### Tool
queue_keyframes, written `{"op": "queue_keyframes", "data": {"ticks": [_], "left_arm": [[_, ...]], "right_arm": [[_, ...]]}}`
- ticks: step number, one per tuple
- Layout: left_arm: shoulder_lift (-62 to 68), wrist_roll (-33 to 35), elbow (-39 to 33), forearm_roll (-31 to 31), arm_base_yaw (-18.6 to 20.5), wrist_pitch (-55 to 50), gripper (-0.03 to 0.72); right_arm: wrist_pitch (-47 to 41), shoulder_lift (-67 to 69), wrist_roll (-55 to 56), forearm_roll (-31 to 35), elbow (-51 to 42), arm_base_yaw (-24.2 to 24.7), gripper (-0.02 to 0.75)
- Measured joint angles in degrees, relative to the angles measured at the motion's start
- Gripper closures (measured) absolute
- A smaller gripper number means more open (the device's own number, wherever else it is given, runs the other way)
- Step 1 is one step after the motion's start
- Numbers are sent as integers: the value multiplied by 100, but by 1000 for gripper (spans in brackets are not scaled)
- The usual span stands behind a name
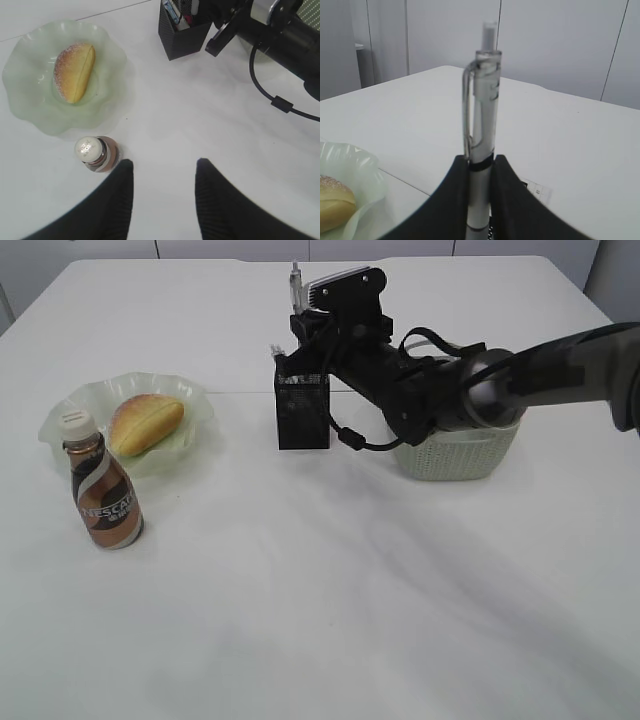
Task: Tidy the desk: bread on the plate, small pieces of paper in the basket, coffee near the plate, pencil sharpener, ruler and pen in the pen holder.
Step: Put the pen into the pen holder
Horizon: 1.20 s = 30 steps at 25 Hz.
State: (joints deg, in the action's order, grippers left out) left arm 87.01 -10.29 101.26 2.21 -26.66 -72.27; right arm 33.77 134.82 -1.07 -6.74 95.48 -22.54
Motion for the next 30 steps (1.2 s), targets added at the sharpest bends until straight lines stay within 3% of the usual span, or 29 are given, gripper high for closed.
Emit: {"op": "queue_keyframes", "data": {"ticks": [24,30], "left_arm": [[0,0,0,-79,0,0,381],[0,0,0,-79,0,0,381]], "right_arm": [[-293,284,-569,188,276,12,675],[-533,284,-582,188,281,12,594]]}}
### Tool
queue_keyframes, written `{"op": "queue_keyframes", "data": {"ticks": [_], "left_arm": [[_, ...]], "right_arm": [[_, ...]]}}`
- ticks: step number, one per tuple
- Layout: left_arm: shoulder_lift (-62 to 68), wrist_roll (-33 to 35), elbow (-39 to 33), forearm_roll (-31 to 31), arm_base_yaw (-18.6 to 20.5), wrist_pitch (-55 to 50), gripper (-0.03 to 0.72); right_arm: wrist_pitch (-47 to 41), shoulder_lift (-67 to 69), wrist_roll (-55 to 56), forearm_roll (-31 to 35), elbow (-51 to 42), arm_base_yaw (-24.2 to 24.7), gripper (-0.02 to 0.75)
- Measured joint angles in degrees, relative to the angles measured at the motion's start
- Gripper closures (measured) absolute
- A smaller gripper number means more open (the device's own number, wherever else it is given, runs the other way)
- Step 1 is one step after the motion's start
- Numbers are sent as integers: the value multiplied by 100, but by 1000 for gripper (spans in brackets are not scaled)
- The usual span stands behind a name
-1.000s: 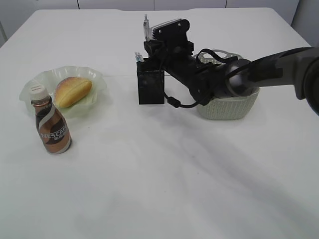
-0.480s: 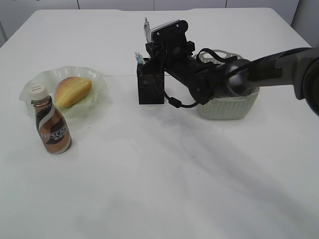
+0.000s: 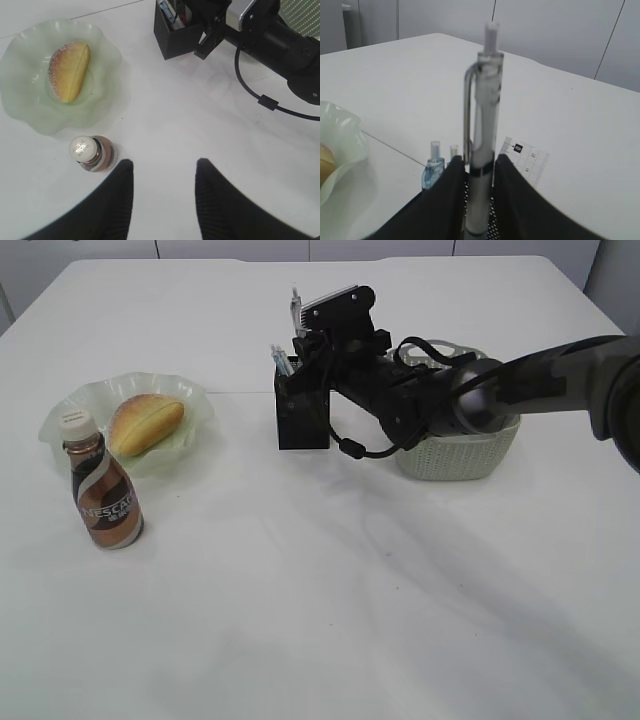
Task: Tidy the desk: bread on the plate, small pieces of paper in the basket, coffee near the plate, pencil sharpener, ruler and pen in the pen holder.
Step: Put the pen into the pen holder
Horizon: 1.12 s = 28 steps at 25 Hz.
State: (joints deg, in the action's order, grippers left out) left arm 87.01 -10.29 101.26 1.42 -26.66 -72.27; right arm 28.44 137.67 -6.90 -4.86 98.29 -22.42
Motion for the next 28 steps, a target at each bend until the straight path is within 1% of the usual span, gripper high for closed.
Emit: {"op": "queue_keyframes", "data": {"ticks": [4,6,10,14,18,21,26,28], "left_arm": [[0,0,0,0,0,0,381],[0,0,0,0,0,0,381],[0,0,0,0,0,0,381],[0,0,0,0,0,0,381],[0,0,0,0,0,0,381],[0,0,0,0,0,0,381],[0,0,0,44,0,0,381],[0,0,0,95,0,0,378]], "right_arm": [[-35,0,83,0,0,0,446],[-107,0,132,0,13,0,405],[-437,0,148,0,111,0,383],[-1132,-206,301,0,109,0,382],[-2170,-730,529,37,109,0,381],[-3313,-1206,798,131,109,0,381],[-5341,-2111,918,449,109,0,381],[-5961,-2563,918,614,109,0,381]]}}
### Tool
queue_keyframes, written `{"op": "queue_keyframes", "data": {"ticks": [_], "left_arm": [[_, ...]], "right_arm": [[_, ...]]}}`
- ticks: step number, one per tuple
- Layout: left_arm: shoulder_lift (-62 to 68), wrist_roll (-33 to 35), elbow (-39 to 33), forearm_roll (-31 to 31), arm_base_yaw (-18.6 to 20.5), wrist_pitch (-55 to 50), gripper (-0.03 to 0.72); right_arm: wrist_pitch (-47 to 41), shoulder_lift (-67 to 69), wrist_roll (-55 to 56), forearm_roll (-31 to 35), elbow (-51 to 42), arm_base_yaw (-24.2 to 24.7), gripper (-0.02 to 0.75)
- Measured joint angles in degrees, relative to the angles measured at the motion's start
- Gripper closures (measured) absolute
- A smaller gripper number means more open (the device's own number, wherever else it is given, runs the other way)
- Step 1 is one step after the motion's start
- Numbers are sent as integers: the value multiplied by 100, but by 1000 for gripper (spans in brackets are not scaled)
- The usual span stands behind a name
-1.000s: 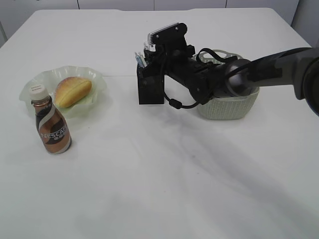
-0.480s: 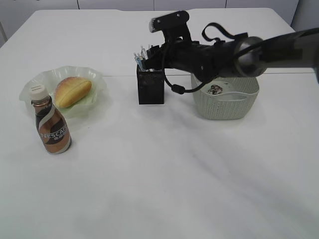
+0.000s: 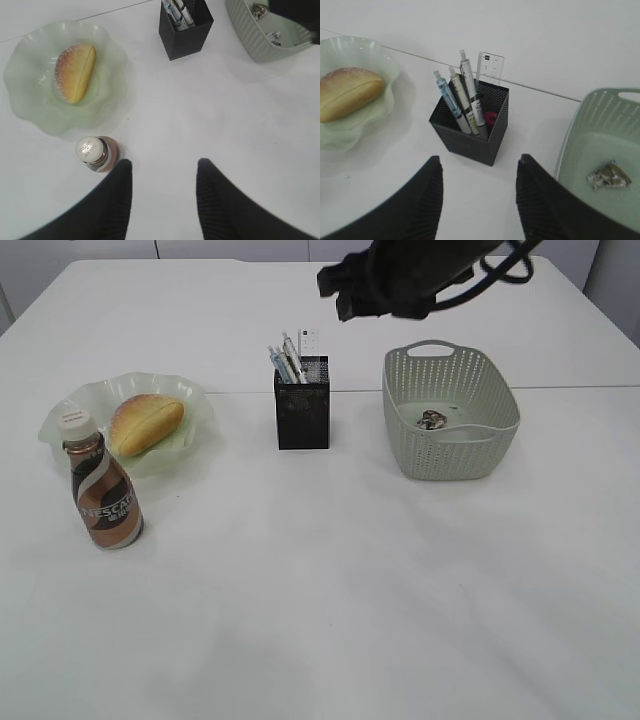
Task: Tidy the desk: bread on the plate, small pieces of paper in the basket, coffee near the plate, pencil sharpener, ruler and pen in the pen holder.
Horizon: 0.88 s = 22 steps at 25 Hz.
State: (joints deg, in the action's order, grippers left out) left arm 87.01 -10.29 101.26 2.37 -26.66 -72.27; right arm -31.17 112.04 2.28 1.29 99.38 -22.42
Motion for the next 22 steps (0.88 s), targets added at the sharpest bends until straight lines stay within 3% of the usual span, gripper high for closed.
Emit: {"op": "queue_keyframes", "data": {"ticks": [9,16,22], "left_arm": [[-13,0,0,24,0,0,185],[-281,0,0,-17,0,0,181],[-649,0,0,-383,0,0,192]], "right_arm": [[-2286,-1782,-228,364,199,0,367],[-2955,-2885,-270,323,213,0,366],[-3628,-3343,-293,-129,213,0,366]]}}
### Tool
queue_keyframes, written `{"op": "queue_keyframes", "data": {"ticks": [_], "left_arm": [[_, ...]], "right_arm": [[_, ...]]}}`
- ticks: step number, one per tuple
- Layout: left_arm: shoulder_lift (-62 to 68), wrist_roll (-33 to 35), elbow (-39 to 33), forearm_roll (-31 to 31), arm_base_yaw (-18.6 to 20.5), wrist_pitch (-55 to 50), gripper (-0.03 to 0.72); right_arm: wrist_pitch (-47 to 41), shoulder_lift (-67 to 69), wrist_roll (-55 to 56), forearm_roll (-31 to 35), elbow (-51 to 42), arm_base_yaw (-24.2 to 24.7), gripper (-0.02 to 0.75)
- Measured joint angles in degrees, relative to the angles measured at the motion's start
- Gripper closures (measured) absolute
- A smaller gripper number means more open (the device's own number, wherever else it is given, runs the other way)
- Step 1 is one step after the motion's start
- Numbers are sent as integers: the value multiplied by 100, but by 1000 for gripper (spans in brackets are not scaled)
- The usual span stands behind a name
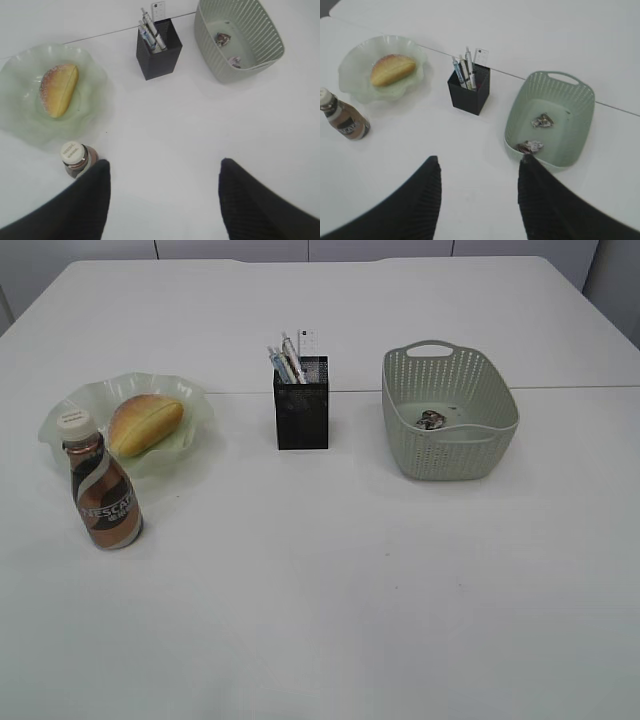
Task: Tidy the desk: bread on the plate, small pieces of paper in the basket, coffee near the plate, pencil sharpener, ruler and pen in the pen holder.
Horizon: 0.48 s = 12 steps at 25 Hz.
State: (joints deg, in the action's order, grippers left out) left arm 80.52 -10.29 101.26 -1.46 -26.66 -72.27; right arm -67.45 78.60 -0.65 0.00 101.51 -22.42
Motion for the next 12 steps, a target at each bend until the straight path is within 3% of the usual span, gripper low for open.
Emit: {"op": "queue_keyframes", "data": {"ticks": [12], "left_arm": [[-1365,327,0,-439,0,-31,195]], "right_arm": [[-390,-1369,0,-168,-103,0,368]]}}
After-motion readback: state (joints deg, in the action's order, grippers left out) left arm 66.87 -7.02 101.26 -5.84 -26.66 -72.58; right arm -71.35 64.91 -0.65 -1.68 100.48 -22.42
